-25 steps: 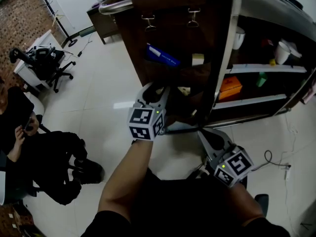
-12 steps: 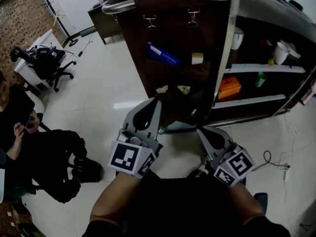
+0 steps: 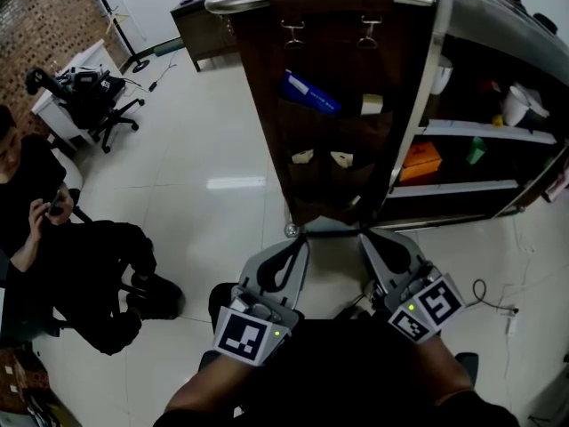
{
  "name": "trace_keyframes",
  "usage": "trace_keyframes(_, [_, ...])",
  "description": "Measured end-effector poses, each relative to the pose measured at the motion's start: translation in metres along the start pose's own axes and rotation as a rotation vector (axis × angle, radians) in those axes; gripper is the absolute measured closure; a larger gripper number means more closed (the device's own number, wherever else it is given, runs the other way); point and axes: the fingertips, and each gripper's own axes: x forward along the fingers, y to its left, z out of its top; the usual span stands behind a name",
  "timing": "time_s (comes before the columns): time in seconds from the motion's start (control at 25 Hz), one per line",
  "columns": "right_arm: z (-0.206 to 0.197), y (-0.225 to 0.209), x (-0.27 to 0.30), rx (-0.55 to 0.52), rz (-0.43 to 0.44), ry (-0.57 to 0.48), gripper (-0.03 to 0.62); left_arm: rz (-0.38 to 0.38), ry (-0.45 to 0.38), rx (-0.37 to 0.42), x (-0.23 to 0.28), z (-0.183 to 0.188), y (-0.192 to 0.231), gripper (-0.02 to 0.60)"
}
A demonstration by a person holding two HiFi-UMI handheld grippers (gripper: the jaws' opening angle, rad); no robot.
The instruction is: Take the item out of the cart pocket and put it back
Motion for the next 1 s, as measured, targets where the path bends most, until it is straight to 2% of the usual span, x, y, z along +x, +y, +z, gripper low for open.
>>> trace_keyframes(0.32, [-0.015,-0.006,-0.001,-0.007,-0.03,0.04,0.58,-0.007,0.102,-0.029,0.0,-0.054,-0.004,0.581])
trace_keyframes(0.44, [-0.022,-0.006,0.001,0.009,-0.023,0.059,0.58,-0.002,0.126,-0.07,0.003,-0.068,-0.001,0.581])
trace_keyframes(1.0, [-0.033,-0.007,0.009,-0.004,-0.027,0.094,0.582,-0.017,0.109,-0.056,0.009,-0.068,-0.001,0.581])
